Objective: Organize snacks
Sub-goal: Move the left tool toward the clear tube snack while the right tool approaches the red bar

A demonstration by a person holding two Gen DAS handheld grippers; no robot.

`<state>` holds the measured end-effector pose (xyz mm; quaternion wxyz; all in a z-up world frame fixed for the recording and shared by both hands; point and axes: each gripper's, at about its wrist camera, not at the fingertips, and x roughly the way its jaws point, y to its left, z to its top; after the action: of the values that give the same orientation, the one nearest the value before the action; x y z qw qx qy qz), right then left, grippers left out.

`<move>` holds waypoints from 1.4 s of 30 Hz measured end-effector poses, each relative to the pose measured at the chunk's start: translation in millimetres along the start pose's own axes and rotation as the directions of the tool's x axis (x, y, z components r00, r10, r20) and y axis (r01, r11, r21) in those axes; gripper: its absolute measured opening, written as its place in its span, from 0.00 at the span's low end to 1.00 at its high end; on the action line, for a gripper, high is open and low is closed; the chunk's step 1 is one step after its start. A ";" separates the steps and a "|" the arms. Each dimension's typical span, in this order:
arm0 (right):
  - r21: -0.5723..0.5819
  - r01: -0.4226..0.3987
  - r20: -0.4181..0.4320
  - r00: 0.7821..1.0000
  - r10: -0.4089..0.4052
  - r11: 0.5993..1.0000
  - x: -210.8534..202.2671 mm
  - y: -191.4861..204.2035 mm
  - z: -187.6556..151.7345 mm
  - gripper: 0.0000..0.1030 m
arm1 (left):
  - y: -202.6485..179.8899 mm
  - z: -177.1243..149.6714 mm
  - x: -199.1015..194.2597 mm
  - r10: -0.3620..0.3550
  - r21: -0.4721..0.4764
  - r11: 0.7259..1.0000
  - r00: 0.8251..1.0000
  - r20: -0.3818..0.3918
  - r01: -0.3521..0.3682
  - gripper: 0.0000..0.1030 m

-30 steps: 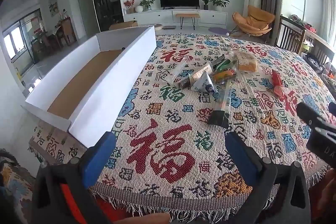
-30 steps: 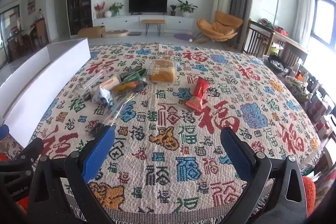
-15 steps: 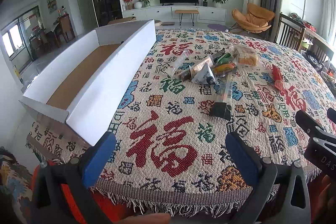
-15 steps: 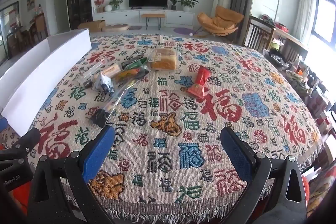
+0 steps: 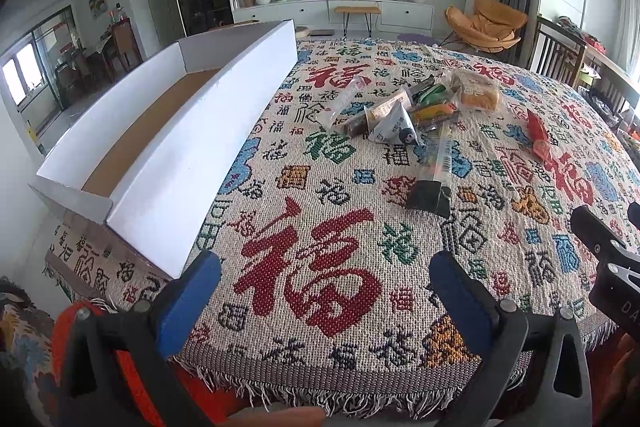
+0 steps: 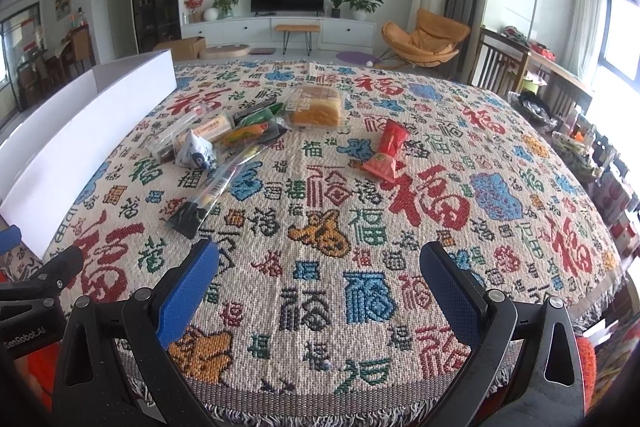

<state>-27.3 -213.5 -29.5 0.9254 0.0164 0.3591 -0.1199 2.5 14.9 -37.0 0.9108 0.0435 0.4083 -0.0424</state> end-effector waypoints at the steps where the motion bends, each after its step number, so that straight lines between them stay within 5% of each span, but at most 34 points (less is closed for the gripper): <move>1: -0.003 -0.002 -0.001 1.000 0.002 1.000 1.1 0.8 -0.7 0.99 | 0.0 -0.4 1.5 0.000 0.000 1.000 1.000 -0.003 0.000 1.00; 22: -0.024 -0.012 -0.046 0.999 0.011 1.000 25.7 3.8 -11.6 0.99 | -12.1 -3.2 31.7 -0.012 0.017 1.000 0.999 -0.046 0.012 1.00; 32: -0.023 0.041 -0.155 0.987 -0.044 0.999 81.2 -11.4 -32.5 0.99 | -44.9 1.4 72.6 -0.026 0.077 0.997 0.997 -0.070 0.032 1.00; 42: 0.081 -0.025 -0.179 0.983 0.039 0.996 95.6 -26.5 -40.3 1.00 | -57.2 -5.7 97.3 -0.048 0.097 0.993 0.990 -0.132 0.061 1.00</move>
<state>8.0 -254.6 -121.9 0.8895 0.0694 0.4361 -0.1169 56.3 -45.3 -116.1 0.8776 0.0810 0.4648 -0.0849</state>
